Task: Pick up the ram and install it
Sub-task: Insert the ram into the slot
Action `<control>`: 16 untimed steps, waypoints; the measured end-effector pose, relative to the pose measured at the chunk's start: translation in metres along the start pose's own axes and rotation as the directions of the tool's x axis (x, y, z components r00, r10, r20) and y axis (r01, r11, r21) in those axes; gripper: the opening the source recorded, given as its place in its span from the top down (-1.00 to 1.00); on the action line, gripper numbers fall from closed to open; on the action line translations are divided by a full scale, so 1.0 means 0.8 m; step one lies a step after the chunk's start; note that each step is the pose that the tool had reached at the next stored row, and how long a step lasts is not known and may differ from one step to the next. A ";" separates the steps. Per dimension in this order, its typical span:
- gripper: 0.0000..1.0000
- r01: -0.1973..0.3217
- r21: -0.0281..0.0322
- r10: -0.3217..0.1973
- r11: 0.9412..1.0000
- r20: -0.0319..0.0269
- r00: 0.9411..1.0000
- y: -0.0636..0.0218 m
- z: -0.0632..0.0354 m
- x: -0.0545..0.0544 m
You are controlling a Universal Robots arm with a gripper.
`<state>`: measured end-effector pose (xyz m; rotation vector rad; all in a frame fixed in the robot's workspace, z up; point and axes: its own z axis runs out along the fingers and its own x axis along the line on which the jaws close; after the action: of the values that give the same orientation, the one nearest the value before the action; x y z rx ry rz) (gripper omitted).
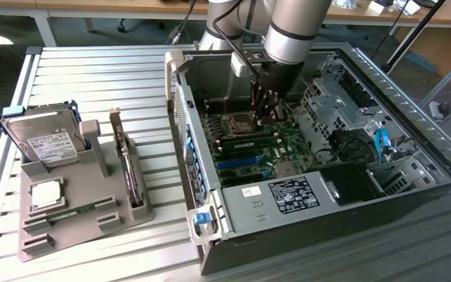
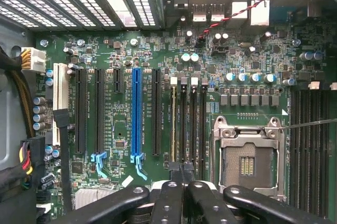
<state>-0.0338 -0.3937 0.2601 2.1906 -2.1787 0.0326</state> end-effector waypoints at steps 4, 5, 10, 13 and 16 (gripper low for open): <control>0.79 -0.003 0.051 0.003 0.999 0.000 1.000 0.001 0.001 0.000; 0.79 -0.002 0.051 0.002 0.999 0.000 1.000 0.001 0.001 0.000; 0.79 0.019 0.052 -0.018 0.998 -0.002 1.000 -0.003 0.001 0.000; 0.79 0.070 0.054 -0.070 0.996 -0.003 0.998 -0.003 0.001 0.000; 0.79 0.081 0.055 -0.081 0.995 -0.003 0.997 -0.003 0.001 0.000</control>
<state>-0.0313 -0.3937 0.2593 2.3058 -2.1106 0.0911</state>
